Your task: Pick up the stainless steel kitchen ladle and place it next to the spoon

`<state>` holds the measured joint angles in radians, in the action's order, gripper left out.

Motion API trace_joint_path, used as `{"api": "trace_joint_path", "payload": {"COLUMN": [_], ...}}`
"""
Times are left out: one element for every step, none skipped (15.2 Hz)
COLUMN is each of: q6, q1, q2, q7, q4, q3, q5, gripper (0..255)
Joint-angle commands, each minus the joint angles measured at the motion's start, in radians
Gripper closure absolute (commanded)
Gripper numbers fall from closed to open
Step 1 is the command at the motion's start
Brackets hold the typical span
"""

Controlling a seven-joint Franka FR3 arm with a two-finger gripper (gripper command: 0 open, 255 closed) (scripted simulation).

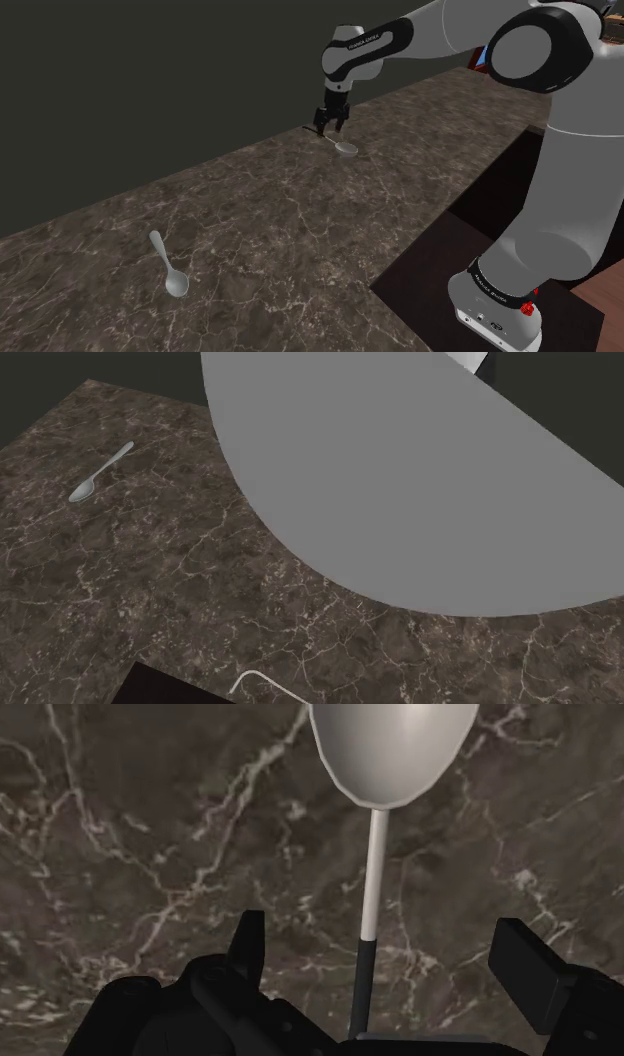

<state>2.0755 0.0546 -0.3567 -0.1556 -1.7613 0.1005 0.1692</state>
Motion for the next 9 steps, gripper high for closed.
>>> {"api": "trace_joint_path", "payload": {"q6": [0.024,0.035,0.046,0.053,0.053,0.053,0.053,0.053,0.053], "q1": [0.001,0.002,0.002,0.002,0.002,0.002,0.002,0.002,0.002], "q2": [-0.013,-0.018,-0.024,-0.027,-0.027,-0.027,-0.027,-0.027,-0.027], "q7": [-0.002,-0.003,-0.004,-0.005,-0.005,-0.005,-0.005,-0.005,-0.005], "q4": [-0.010,-0.016,-0.022,-0.025,-0.025,-0.025,-0.025,-0.025,-0.025], "q3": [-0.002,-0.003,-0.004,-0.004,-0.004,-0.004,-0.004,-0.004,-0.004], "q5": [0.003,0.005,0.006,0.007,0.007,0.007,0.007,0.007,0.007], "gripper": [0,0,0,0,0,0,0,0,0]}}
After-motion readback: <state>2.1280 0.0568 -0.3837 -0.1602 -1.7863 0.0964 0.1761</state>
